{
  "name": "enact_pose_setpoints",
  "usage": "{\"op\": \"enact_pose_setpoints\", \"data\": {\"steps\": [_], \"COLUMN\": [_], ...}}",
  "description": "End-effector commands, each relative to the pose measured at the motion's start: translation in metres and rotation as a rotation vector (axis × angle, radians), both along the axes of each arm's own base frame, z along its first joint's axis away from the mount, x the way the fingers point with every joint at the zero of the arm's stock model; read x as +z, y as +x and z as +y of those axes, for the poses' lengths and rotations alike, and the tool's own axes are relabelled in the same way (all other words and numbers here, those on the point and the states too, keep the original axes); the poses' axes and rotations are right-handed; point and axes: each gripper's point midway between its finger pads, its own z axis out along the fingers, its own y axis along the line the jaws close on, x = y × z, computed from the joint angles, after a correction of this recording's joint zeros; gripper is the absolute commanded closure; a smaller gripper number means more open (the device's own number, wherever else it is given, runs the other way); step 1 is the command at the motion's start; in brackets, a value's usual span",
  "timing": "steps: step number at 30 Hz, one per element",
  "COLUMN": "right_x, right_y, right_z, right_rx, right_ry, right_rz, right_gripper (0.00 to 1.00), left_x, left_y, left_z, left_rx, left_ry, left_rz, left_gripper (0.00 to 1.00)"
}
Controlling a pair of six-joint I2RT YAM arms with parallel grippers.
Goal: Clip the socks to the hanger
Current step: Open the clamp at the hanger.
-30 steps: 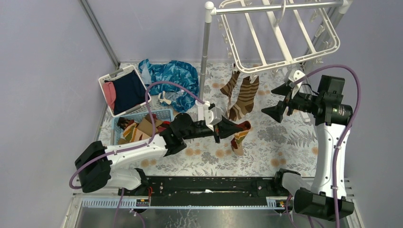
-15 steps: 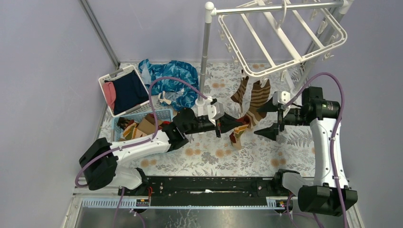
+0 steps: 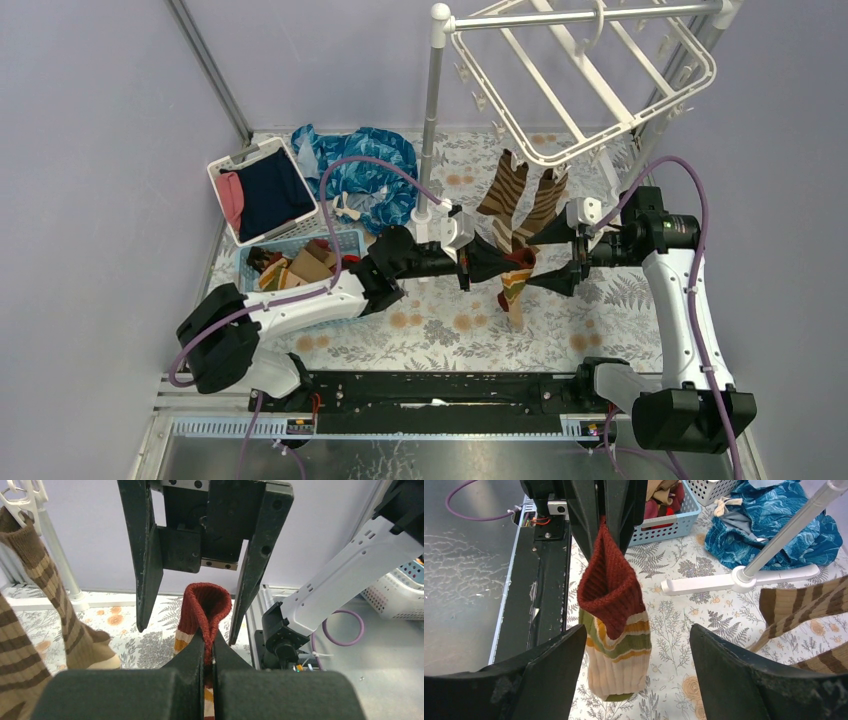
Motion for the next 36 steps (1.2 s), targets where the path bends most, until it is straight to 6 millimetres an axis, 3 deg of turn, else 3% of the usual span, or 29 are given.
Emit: {"op": "enact_pose_setpoints", "data": {"steps": [1, 7, 10, 12, 14, 16, 24, 26, 28, 33, 36], "right_x": [0.01, 0.015, 0.015, 0.014, 0.012, 0.009, -0.009, -0.009, -0.007, -0.006, -0.006], "right_y": [-0.007, -0.009, -0.009, -0.008, -0.007, -0.008, -0.002, 0.006, 0.013, 0.029, 0.035], "right_z": [0.007, 0.009, 0.01, 0.01, 0.008, 0.004, -0.034, -0.05, -0.072, -0.13, -0.154], "right_rx": [0.025, 0.036, 0.037, 0.032, 0.021, 0.003, -0.182, -0.262, -0.35, -0.556, -0.629], "right_ry": [0.052, 0.08, 0.083, 0.08, 0.056, 0.009, -0.278, -0.313, -0.341, -0.374, -0.39], "right_rz": [-0.015, -0.022, -0.019, -0.01, -0.008, -0.004, 0.012, 0.014, 0.024, 0.101, 0.097], "right_gripper": [0.19, 0.34, 0.53, 0.73, 0.83, 0.88, 0.93, 0.94, 0.94, 0.95, 0.95], "left_x": [0.031, 0.033, 0.034, 0.034, 0.036, 0.038, 0.048, 0.052, 0.054, 0.063, 0.069], "left_y": [-0.004, -0.005, -0.005, -0.006, -0.006, -0.004, 0.021, 0.022, 0.021, 0.019, 0.017], "left_z": [-0.001, -0.002, -0.003, -0.004, -0.004, -0.002, 0.032, 0.037, 0.037, 0.031, 0.024], "left_rx": [-0.039, -0.055, -0.059, -0.063, -0.067, -0.059, 0.034, 0.034, 0.029, -0.019, -0.045], "left_ry": [-0.102, -0.119, -0.126, -0.131, -0.139, -0.147, -0.186, -0.197, -0.217, -0.254, -0.272], "left_rz": [-0.036, -0.018, -0.013, -0.008, -0.003, 0.004, 0.013, 0.012, 0.026, 0.053, 0.049], "left_gripper": [1.0, 1.0, 0.99, 0.99, 0.98, 0.87, 0.3, 0.12, 0.02, 0.01, 0.01]}}
